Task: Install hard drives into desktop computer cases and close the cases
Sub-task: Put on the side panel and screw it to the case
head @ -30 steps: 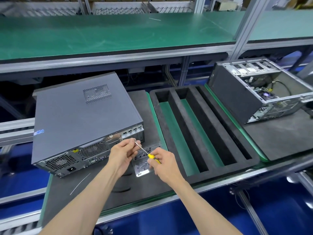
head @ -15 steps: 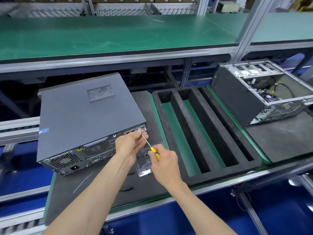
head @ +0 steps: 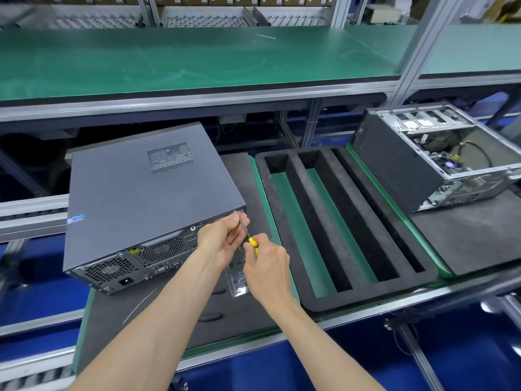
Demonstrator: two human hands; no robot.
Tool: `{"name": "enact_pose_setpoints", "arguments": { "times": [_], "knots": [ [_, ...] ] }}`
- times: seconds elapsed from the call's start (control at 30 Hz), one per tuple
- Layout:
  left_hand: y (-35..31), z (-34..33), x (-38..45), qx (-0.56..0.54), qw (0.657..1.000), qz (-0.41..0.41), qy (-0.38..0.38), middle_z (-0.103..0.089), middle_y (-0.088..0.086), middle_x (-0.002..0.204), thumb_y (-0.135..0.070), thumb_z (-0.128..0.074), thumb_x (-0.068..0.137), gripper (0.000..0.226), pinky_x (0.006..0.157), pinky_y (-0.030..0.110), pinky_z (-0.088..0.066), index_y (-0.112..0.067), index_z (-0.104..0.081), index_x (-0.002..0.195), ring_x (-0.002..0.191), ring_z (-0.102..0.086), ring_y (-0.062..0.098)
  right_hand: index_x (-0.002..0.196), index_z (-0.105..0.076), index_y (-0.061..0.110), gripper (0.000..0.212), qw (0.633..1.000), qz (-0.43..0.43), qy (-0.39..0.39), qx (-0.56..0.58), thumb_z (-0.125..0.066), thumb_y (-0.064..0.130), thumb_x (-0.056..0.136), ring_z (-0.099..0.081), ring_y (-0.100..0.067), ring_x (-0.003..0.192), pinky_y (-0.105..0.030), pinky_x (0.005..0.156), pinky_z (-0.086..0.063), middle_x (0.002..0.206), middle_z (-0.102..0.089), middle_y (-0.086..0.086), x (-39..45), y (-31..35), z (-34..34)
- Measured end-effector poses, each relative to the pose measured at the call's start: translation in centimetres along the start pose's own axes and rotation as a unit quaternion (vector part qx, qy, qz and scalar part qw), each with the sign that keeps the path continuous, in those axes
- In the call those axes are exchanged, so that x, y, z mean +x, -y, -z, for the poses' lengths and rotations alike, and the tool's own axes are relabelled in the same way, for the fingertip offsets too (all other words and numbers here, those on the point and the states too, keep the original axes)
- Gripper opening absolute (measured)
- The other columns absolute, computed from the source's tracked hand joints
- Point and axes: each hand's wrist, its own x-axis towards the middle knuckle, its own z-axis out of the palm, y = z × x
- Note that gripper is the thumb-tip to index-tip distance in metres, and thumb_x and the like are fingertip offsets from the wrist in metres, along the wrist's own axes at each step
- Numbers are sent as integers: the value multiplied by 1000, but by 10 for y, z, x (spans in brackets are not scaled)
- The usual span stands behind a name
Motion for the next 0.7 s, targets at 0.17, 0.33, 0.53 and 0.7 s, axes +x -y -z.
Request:
{"name": "enact_pose_setpoints", "arguments": {
  "times": [0.17, 0.33, 0.53, 0.7],
  "knots": [
    [0, -1, 0, -7, 1000, -1, -13, -77, 9, 92, -4, -65, 94, 10, 67, 25, -55, -2, -73, 99, 70, -74, 11, 93, -53, 16, 10, 999, -34, 3, 18, -60, 22, 97, -51, -20, 69, -34, 61, -32, 77, -63, -1, 2, 4, 1],
    [5, -2, -1, -49, 999, -14, -9, -76, 11, 91, -3, -68, 92, 7, 61, 22, -58, -1, -72, 98, 74, -75, 14, 88, -50, 19, 20, 989, -113, -16, 90, -70, 22, 91, -56, -13, 72, -32, 62, -42, 75, -61, 4, 3, 5, 3],
    [5, 5, 0, 16, 996, 37, 76, -78, 8, 103, -1, -47, 101, 25, 71, 30, -57, -2, -71, 107, 87, -76, 15, 84, -60, 9, 43, 996, -89, 16, -16, -37, 38, 107, -56, -30, 73, -41, 63, -33, 78, -66, -10, 5, 0, 2],
    [1, 3, 1, 40, 998, 37, 43, -78, 11, 91, 6, -52, 96, 20, 60, 30, -61, 0, -70, 102, 81, -77, 20, 77, -50, 17, 38, 992, -121, 25, 23, -37, 39, 106, -50, -21, 68, -37, 60, -27, 72, -59, 0, 7, 2, 0]
  ]
}}
